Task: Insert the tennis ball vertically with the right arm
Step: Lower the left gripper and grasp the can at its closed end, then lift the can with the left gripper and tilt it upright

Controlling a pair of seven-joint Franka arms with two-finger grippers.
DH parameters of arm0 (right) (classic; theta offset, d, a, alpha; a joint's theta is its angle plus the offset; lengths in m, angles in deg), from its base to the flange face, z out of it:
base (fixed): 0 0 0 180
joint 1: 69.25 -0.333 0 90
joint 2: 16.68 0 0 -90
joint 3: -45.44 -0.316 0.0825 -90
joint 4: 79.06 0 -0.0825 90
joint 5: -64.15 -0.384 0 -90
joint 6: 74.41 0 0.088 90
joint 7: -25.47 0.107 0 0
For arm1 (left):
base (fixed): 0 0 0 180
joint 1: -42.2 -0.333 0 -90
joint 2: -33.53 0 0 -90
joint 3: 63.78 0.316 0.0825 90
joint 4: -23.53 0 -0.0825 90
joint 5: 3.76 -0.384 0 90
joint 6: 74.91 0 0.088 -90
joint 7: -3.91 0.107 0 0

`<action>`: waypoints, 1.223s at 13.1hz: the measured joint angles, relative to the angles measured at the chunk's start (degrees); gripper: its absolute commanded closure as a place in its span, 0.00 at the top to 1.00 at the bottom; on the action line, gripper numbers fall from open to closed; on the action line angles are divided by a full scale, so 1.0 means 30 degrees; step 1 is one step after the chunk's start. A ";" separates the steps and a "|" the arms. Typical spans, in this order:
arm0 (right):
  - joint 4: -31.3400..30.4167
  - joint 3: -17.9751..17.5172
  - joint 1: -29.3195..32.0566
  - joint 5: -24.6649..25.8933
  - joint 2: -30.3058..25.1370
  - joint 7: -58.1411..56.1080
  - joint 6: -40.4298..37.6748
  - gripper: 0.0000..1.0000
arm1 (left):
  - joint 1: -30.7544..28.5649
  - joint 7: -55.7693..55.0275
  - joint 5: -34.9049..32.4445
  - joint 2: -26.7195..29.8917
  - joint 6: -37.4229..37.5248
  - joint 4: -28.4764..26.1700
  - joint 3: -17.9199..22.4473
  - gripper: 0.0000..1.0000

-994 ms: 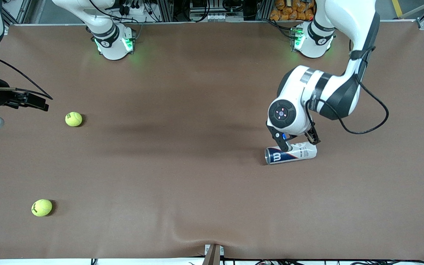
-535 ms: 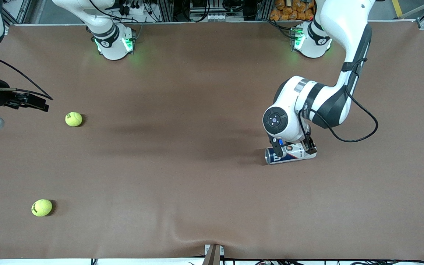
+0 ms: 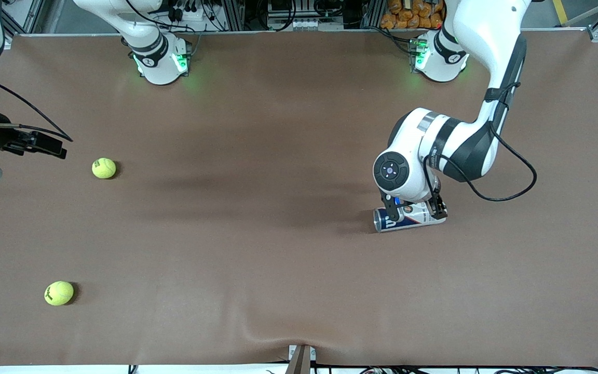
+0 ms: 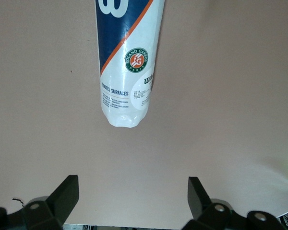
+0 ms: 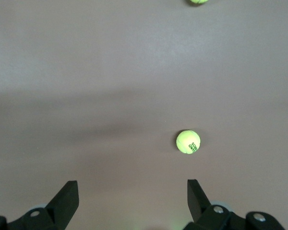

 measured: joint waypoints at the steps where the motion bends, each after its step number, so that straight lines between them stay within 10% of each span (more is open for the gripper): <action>1: 0.0266 -0.0014 -0.0006 0.0000 -0.0029 -0.0036 -0.0007 1.00 | 0.0003 0.0017 0.0000 -0.0047 0.0004 -0.0016 -0.0002 1.00; 16: 0.0965 0.0112 0.0096 -0.0391 -0.1190 -0.0614 -0.1489 1.00 | -0.0058 -0.0580 -0.1652 -0.2878 -0.0135 -0.0060 0.0110 1.00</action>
